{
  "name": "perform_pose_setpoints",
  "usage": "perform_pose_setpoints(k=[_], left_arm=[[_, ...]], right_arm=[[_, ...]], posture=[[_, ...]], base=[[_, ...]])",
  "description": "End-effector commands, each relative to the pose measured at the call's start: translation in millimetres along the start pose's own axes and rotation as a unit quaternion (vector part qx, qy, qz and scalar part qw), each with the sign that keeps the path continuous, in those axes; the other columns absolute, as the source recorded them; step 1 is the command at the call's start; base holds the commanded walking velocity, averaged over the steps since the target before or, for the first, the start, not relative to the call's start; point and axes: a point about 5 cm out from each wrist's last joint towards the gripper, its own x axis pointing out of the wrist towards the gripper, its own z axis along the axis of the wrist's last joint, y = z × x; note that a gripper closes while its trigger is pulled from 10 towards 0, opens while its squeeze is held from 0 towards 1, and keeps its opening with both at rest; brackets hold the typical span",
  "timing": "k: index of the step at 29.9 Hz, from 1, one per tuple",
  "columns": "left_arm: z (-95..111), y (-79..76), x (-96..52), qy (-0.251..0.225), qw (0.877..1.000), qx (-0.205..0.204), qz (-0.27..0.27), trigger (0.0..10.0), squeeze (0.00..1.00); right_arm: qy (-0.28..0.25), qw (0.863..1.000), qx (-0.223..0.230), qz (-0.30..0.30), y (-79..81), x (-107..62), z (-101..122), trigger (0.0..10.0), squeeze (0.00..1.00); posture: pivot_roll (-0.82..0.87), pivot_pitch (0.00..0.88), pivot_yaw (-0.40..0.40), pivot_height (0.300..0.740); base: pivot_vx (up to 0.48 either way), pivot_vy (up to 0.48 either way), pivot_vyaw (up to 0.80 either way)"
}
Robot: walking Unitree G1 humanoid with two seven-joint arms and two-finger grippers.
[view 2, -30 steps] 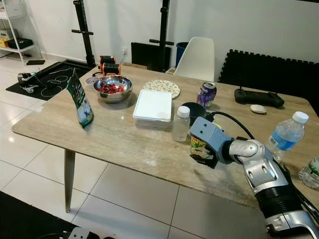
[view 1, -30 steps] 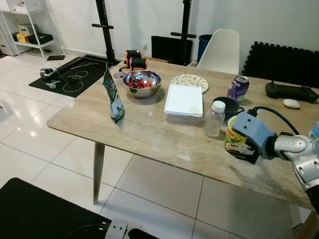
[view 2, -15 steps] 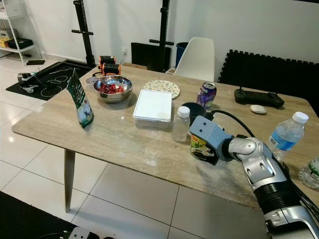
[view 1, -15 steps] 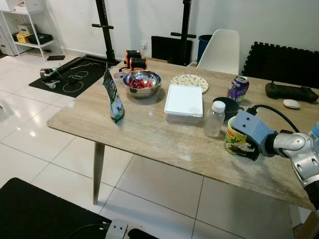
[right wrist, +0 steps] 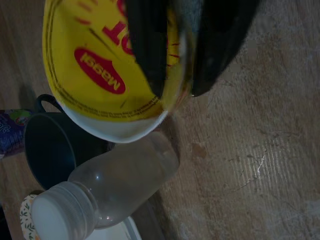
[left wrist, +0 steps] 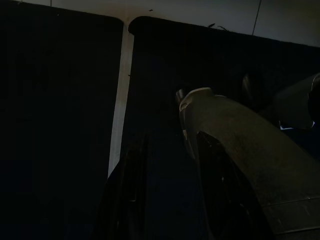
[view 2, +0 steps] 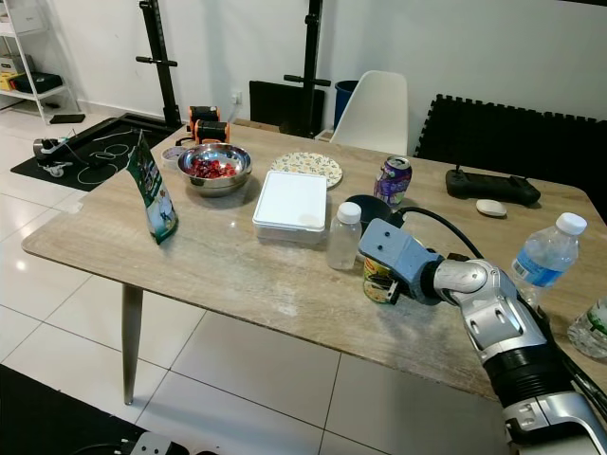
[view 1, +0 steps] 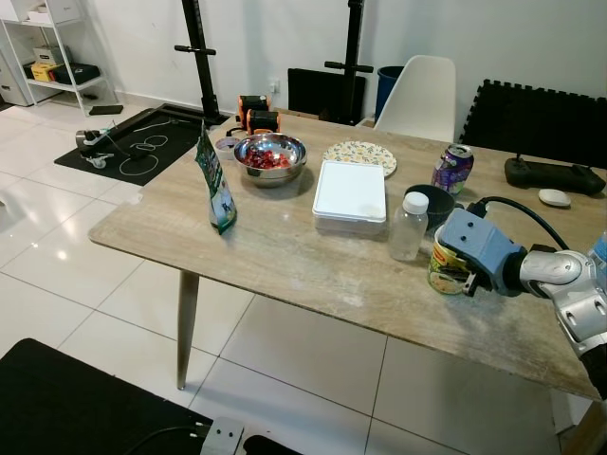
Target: Restocking fridge
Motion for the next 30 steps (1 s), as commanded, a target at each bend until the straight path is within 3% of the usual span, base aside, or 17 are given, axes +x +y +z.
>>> perform_pose_setpoints(k=[1, 11, 19, 22, 24, 30], left_arm=[[-15.8, -9.2, -0.4, 0.031, 0.999, 0.003, -0.013, 10.0, 0.0], [-16.2, -9.7, -0.4, 0.031, 0.999, 0.001, -0.012, 10.0, 0.0], [-17.4, -10.3, -0.5, 0.033, 0.999, 0.001, -0.013, 10.0, 0.0], [-17.6, -10.6, -0.5, 0.033, 0.999, 0.001, -0.013, 10.0, 0.0], [-17.8, -11.0, -0.5, 0.033, 0.999, 0.001, -0.014, 10.0, 0.0], [-17.2, -11.2, -0.3, 0.033, 0.999, 0.002, -0.014, 10.0, 0.0]], right_arm=[[-0.003, 1.0, -0.006, 0.0, -1.6, -2.8, 1.1, 0.0, 0.0], [-0.007, 0.999, -0.019, 0.042, 6.5, -6.7, 1.2, 0.0, 0.0], [-0.047, 0.993, -0.034, 0.102, 16.4, -19.3, 9.5, 0.0, 0.0], [-0.081, 0.987, -0.037, 0.132, 21.5, -26.6, 18.5, 0.0, 0.0], [-0.135, 0.974, -0.034, 0.181, 32.3, -37.0, 32.2, 0.0, 0.0], [-0.208, 0.95, -0.031, 0.233, 45.3, -51.5, 52.7, 0.0, 0.0]], posture=[[-0.05, 0.0, -0.05, 0.74], [-0.05, 0.0, -0.052, 0.74], [-0.06, 0.0, -0.053, 0.74], [-0.06, 0.0, -0.054, 0.74], [-0.06, 0.0, -0.053, 0.74], [-0.06, 0.0, -0.055, 0.74]], base=[[0.0, 0.0, 0.0], [0.0, 0.0, 0.0], [0.0, 0.0, 0.0], [0.0, 0.0, 0.0], [0.0, 0.0, 0.0], [0.0, 0.0, 0.0]])
